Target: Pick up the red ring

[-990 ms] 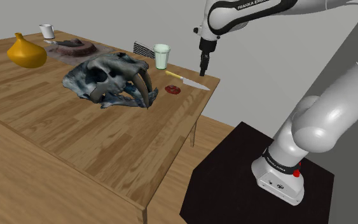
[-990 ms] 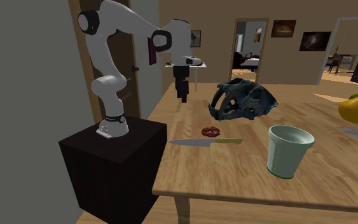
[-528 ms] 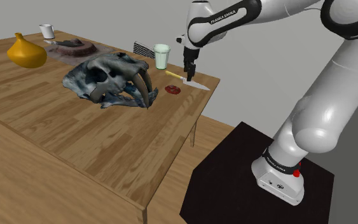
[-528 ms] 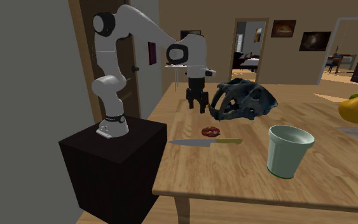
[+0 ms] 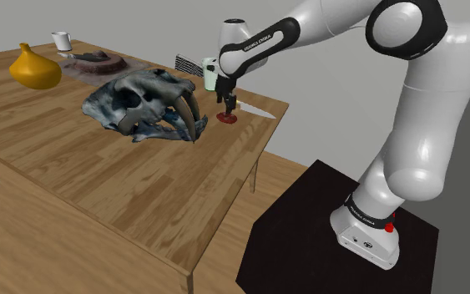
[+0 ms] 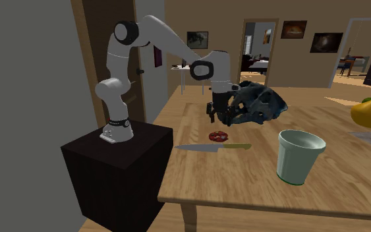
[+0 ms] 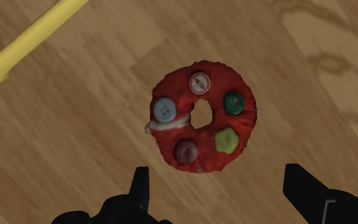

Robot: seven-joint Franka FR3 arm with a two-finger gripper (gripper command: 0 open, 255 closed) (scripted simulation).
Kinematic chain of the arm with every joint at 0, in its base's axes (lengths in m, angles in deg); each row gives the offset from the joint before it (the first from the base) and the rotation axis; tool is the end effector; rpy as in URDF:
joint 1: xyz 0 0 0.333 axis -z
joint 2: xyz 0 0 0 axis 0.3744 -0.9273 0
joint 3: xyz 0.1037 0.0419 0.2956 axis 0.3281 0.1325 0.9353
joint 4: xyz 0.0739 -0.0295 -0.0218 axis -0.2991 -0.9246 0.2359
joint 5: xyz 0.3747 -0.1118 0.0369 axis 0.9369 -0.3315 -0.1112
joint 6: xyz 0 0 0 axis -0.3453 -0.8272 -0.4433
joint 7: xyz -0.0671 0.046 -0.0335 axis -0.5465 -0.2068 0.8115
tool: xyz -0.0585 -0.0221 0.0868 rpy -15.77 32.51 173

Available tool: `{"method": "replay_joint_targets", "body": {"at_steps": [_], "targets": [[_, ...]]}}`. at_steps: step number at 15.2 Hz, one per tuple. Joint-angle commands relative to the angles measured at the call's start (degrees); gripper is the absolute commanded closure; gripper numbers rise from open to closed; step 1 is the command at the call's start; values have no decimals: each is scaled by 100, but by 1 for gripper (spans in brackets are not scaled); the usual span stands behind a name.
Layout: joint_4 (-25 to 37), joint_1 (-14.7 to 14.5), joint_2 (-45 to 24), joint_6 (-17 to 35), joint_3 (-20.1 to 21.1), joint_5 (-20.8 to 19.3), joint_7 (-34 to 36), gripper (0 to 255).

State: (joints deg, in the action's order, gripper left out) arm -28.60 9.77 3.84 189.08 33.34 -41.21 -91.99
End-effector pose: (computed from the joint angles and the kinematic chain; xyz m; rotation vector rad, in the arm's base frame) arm 0.6243 0.0454 0.3536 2.4863 1.7597 0.0745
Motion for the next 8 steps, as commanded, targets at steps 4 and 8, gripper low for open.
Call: {"method": "replay_joint_targets", "body": {"at_steps": [4,8], "targets": [[131,-1,-373,278,90,13,-252,0],[53,9,-548,530,102,32,-254,0]]}}
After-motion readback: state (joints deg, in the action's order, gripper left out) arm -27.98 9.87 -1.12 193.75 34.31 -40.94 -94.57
